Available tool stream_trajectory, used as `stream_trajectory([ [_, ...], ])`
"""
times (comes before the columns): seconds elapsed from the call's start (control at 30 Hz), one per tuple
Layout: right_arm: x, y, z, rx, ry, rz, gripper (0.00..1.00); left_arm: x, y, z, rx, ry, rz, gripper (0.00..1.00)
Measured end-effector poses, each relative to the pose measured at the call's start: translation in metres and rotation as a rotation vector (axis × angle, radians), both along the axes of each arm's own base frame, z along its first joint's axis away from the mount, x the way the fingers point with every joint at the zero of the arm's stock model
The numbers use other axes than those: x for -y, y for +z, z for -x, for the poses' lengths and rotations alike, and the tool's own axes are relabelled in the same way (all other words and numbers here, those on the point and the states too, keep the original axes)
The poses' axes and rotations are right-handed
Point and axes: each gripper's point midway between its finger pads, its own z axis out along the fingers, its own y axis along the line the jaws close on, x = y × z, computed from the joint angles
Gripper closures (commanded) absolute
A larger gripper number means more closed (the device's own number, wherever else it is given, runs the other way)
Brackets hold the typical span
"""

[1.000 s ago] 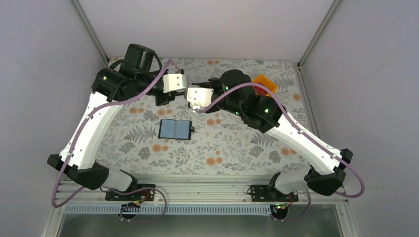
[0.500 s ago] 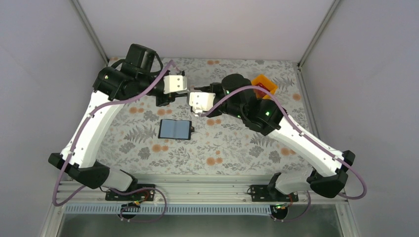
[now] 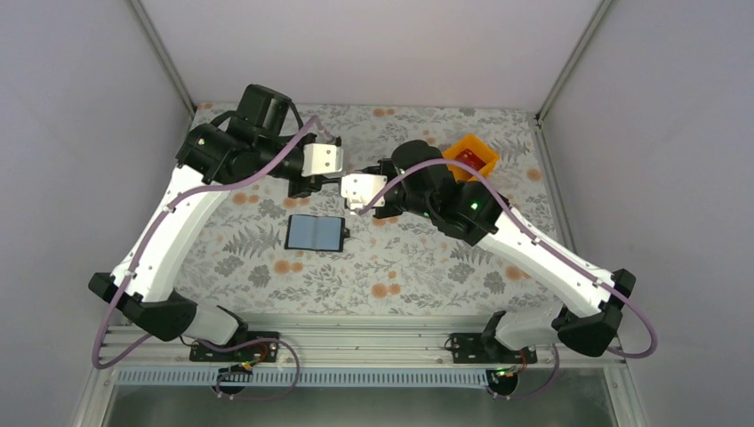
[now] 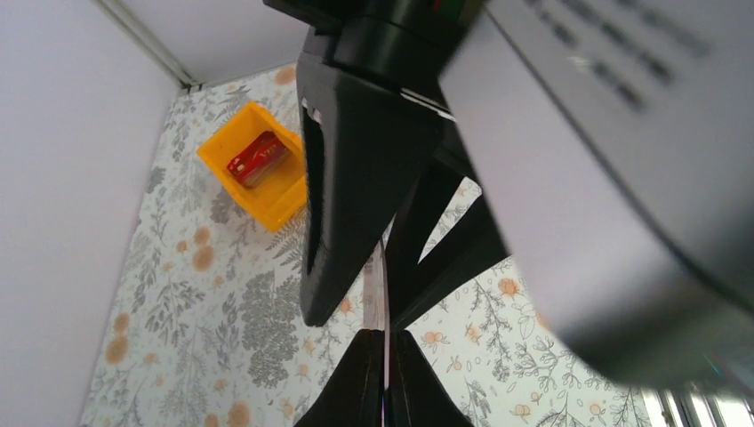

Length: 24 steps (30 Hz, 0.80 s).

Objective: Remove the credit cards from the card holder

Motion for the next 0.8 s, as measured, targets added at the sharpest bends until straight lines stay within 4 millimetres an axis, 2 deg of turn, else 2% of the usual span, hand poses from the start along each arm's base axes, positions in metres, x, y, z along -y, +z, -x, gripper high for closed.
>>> stream_trajectory([
  [0.13,-0.003,-0.006,0.001,-0.03,0.003,0.001,0.96,0.001,-0.007,-0.001,-0.003,-0.005,-0.013,0.98],
  [0.27,-0.002,-0.006,0.002,-0.053,-0.001,-0.013,0.96,0.001,-0.009,-0.001,0.01,-0.011,-0.021,0.98],
  [0.3,-0.002,-0.006,0.002,-0.059,-0.003,-0.018,0.96,0.002,-0.009,0.0,0.014,-0.014,-0.022,0.94],
  [0.33,-0.001,-0.006,0.002,-0.064,-0.008,-0.022,0.96,0.002,-0.009,-0.001,0.021,-0.012,-0.021,0.73],
  [0.37,0.0,-0.006,0.001,-0.071,-0.015,-0.027,0.96,0.002,-0.009,-0.001,0.027,-0.01,-0.02,0.44],
  [0.4,0.002,-0.006,-0.001,-0.075,-0.028,-0.032,0.96,0.003,-0.009,-0.003,0.025,0.007,-0.016,0.22],
  [0.43,0.004,-0.004,-0.003,-0.077,-0.039,-0.045,0.96,0.002,-0.012,-0.008,0.02,0.036,-0.02,0.1],
  [0.47,0.007,-0.003,-0.006,-0.078,-0.053,-0.054,0.96,0.001,-0.013,-0.011,0.017,0.052,-0.018,0.02],
  [0.6,0.039,-0.014,-0.033,-0.107,-0.19,-0.081,0.96,-0.016,-0.026,-0.046,-0.026,0.228,-0.008,0.0],
  [0.8,0.128,-0.048,-0.119,-0.158,-0.598,-0.094,0.96,-0.079,-0.059,-0.121,-0.069,0.614,0.002,0.0],
])
